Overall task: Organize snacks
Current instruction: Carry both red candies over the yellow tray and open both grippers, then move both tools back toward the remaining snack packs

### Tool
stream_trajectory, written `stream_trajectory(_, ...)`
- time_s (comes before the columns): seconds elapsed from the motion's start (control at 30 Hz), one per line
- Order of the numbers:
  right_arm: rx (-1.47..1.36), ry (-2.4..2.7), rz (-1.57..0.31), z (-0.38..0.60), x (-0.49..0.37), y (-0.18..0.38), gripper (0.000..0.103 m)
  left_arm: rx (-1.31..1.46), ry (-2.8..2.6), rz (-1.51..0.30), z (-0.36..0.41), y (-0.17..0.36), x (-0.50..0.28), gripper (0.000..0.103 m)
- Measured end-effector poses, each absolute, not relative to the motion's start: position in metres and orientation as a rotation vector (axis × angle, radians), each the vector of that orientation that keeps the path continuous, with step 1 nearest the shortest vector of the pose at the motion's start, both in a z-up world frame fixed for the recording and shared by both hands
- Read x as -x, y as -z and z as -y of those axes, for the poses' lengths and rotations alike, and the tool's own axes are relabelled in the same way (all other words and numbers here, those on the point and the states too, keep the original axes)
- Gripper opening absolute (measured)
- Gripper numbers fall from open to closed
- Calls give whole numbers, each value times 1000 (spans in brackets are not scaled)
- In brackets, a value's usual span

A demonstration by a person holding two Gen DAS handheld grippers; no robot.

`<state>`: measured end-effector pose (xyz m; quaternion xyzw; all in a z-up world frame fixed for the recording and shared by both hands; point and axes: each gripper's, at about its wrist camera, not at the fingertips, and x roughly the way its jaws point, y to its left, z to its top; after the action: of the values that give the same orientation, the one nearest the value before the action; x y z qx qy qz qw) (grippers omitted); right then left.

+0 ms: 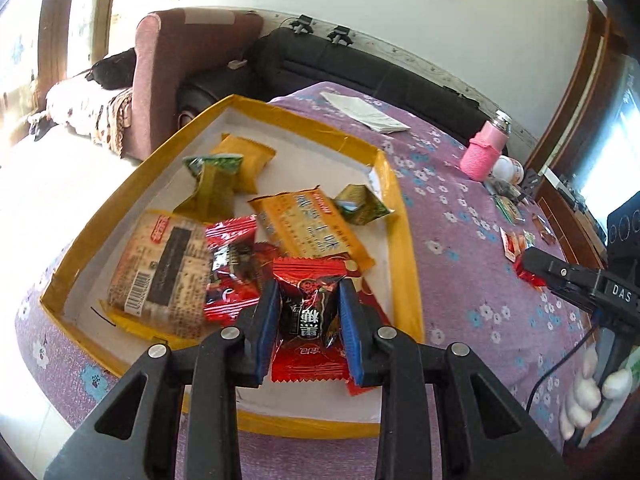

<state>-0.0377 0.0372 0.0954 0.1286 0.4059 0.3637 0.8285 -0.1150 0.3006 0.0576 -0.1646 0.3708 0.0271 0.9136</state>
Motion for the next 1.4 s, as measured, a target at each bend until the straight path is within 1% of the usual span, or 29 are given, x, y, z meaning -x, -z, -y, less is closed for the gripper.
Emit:
stream_trajectory(0.17, -185, -838, -898, -110, 32, -97, 22, 418, -41, -747, -317, -54, 122, 28)
stream_trajectory(0.3, -102, -846, -915, -163, 18, -95, 22, 461, -25, -706, -329, -60, 134, 40)
stream_trajectory(0.37, -52, -833, -920, -186, 10, -91, 22, 482, -15, -687, -335, -63, 140, 44)
stream_trajectory(0.43, -18, -815, -930, -206, 0, -86, 22, 499, -9, -673, -341, -66, 145, 45)
stream_trajectory(0.57, 16, -780, -935, -233, -22, -75, 26, 523, -3, -665, -349, -69, 151, 47)
stream_trajectory(0.63, -3, -761, -916, -229, -24, -77, 28, 526, 7, -666, -350, -69, 153, 50)
stream_trajectory(0.7, -44, -765, -901, -215, -18, -83, 34, 519, 17, -665, -348, -71, 154, 50)
stream_trajectory(0.77, -78, -771, -883, -194, -5, -90, 45, 510, 28, -656, -343, -73, 155, 50)
stream_trajectory(0.8, -94, -777, -876, -183, 2, -92, 46, 505, 29, -653, -339, -75, 155, 52)
stream_trajectory(0.9, -146, -793, -866, -143, 24, -94, 54, 466, 20, -662, -322, -81, 153, 62)
stream_trajectory(0.93, -159, -795, -863, -129, 31, -92, 55, 446, 17, -663, -316, -83, 153, 63)
stream_trajectory(1.03, -162, -770, -857, -99, 42, -85, 56, 408, 34, -654, -293, -90, 152, 66)
stream_trajectory(1.3, -165, -757, -863, -42, 66, -68, 56, 333, 120, -688, -235, -105, 153, 66)
stream_trajectory(1.4, -153, -731, -840, -17, 72, -71, 56, 311, 141, -696, -218, -108, 151, 66)
